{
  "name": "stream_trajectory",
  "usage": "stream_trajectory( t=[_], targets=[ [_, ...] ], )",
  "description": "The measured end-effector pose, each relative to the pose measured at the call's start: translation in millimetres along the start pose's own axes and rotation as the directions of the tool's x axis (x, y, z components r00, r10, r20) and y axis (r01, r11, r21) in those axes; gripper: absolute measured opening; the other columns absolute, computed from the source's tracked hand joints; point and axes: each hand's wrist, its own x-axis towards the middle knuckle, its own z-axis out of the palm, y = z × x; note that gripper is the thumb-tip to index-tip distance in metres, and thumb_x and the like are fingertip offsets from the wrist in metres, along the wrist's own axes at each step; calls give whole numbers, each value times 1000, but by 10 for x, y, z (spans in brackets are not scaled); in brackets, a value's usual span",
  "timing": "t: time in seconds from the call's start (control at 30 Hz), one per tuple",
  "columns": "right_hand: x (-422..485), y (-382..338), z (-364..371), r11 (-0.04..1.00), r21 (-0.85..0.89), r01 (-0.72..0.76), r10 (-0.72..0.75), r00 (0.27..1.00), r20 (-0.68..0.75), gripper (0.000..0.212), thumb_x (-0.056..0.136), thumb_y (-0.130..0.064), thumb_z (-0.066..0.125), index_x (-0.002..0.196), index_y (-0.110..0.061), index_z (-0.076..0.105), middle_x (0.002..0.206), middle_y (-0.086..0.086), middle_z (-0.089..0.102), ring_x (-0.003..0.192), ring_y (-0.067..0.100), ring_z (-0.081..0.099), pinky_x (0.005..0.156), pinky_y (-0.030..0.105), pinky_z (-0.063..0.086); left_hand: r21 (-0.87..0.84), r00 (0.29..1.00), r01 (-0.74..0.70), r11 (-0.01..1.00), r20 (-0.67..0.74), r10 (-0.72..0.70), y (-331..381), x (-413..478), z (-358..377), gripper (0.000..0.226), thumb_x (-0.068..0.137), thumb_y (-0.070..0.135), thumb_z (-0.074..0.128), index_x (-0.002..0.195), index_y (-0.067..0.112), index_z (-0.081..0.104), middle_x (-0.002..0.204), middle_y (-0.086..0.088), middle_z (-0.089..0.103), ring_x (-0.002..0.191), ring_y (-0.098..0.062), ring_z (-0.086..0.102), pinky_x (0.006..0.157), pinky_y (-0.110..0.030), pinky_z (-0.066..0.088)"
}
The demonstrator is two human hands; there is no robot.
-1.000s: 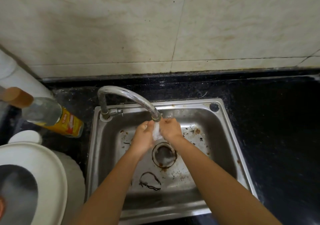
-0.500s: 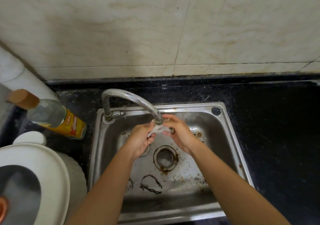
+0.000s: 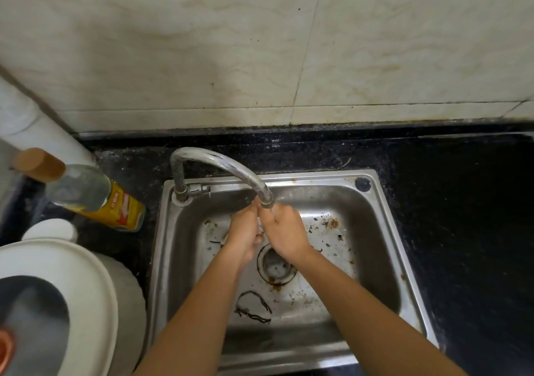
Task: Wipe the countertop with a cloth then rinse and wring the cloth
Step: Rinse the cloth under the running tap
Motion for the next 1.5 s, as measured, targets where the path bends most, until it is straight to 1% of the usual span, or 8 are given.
stream_trajectory(
  t=[0.13,0.4,0.6,0.7,0.8,0.97,1.13,1.5],
  targets=[
    [-8,1,-21,984,-177,13,-12,1000,4,42,104,-31,35,67,-17,48,66,6,58,61,21,55,59,33,46,115,999,4,993,-33,0,-18,42,-14,32,96,39,49,79,16,64,57,1,49,43,-9,36,35,-20,23],
    [251,-15,-43,853,224,-472,440,880,177,31,102,-24,38,85,-9,58,63,3,52,49,13,44,44,25,33,137,983,-160,978,108,145,-46,-27,-95,19,102,21,36,98,10,51,67,-5,49,42,-6,40,34,-16,30],
    [221,41,-217,874,415,-254,181,961,208,13,98,-7,48,105,-10,58,96,11,61,75,12,54,62,21,45,-248,978,-44,968,188,92,-84,-1,-270,24,94,32,54,111,15,58,100,-4,66,86,-12,63,74,-24,49],
    [185,93,-241,832,507,-226,118,964,236,23,85,7,56,99,-10,61,103,12,64,93,19,60,80,30,49,-63,989,57,996,142,-48,-31,6,-253,40,95,45,48,107,9,61,83,-8,67,69,-14,62,54,-20,50],
    [142,95,-199,773,575,-267,178,962,206,23,76,-8,65,99,-9,63,99,13,65,89,22,62,80,34,50,153,999,-8,988,44,1,-11,27,-179,36,101,36,39,95,9,61,63,-4,49,47,-9,39,37,-19,30],
    [49,30,-116,940,283,-193,160,978,135,36,99,-42,44,74,-17,50,65,-2,53,54,9,47,54,25,37,272,979,-145,951,-102,179,-38,69,-68,44,99,46,37,90,12,64,65,0,57,50,-10,44,46,-24,31],
    [-52,-40,1,986,158,-61,60,998,13,46,102,-38,39,62,-15,44,57,-2,49,48,9,43,50,25,34,121,995,-18,993,-93,30,-16,110,2,57,91,64,38,74,13,58,56,-1,45,41,-11,34,39,-22,23],
    [-84,-127,21,996,-6,-92,91,993,-72,47,102,-30,37,57,-21,45,55,-1,52,51,14,51,45,21,35,26,996,-74,997,55,72,-21,74,-70,21,98,15,41,90,14,60,50,5,53,40,-5,44,34,-17,30]
  ],
)
